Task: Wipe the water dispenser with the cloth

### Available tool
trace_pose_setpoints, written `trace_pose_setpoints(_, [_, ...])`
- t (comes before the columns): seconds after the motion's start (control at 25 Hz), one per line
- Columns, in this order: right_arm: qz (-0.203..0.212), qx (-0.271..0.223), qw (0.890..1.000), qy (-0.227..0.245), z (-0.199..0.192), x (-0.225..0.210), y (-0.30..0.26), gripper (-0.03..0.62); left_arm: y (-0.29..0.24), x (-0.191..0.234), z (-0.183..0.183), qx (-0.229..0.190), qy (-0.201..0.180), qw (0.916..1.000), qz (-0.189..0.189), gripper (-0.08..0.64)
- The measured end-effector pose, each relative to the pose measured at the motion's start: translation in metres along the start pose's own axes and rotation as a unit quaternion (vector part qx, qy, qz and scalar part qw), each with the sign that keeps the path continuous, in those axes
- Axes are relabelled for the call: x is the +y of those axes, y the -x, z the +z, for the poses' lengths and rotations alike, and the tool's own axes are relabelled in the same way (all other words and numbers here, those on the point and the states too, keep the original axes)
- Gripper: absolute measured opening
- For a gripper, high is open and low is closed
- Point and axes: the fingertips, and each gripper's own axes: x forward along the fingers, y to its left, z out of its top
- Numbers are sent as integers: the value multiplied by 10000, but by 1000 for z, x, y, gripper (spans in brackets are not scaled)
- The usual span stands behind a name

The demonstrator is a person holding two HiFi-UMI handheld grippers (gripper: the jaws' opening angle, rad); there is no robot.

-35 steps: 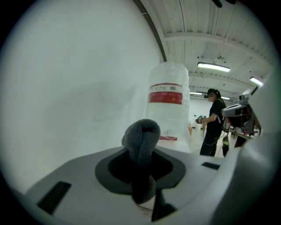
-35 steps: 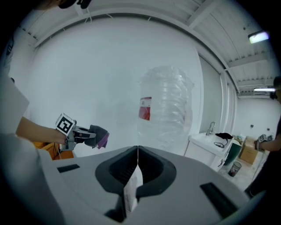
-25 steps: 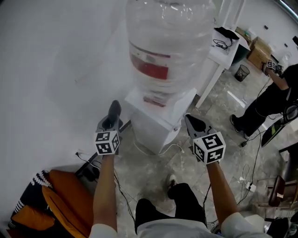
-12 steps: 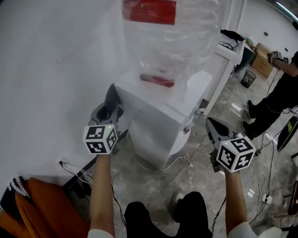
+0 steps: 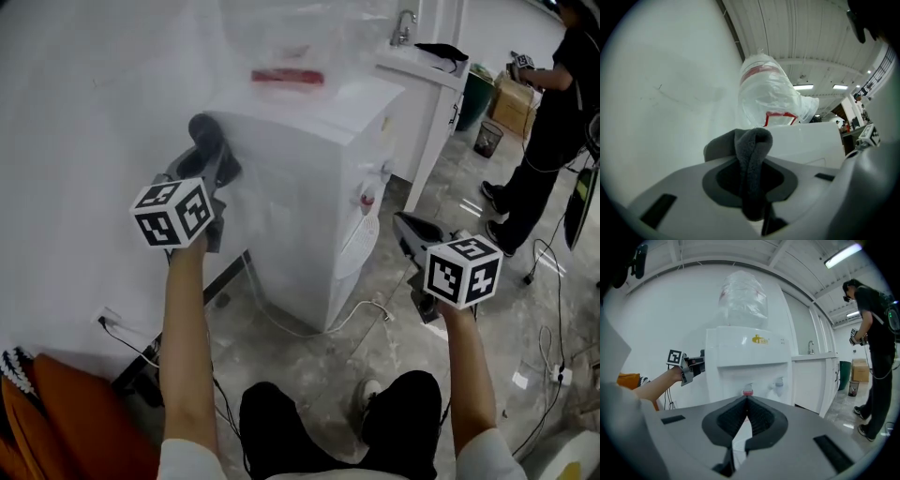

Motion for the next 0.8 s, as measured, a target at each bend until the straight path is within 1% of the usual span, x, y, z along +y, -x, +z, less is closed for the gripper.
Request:
trace_pose_setpoints(0.12, [-112,178,9998,71,-19,7,1,15,2,-21,-4,50,-127,9998,-131,77])
trace_pose_setpoints(0.24, [-187,217,9996,80,-26,13,2,15,4,-46,-2,118,-435,9987,-218,77])
trace_pose_setpoints(0.32, [-244,175,9995,51,-28,15,2,15,7,-64,2,129,-609,9974,-355,77])
trace_pose_setpoints(0.4, [-301,206,9992,145,-35,17,1,15,9,-82,7,141,-771,9955,-537,77])
trace_pose_setpoints(0.52, [-342,301,9981,404,-53,21,-2,15,15,-109,13,95,-772,9934,-843,77])
trace_pose_setpoints(0.6, [-306,237,9985,398,-62,24,-2,15,18,-132,15,21,-789,9912,-1063,77])
trace_pose_setpoints(0.68, [-220,123,9993,271,-69,29,-2,15,21,-154,15,-35,-826,9887,-1249,77])
trace_pose_setpoints(0.8, [-11,-62,10000,-45,-80,39,-4,15,28,-179,12,-120,-807,9849,-1530,77])
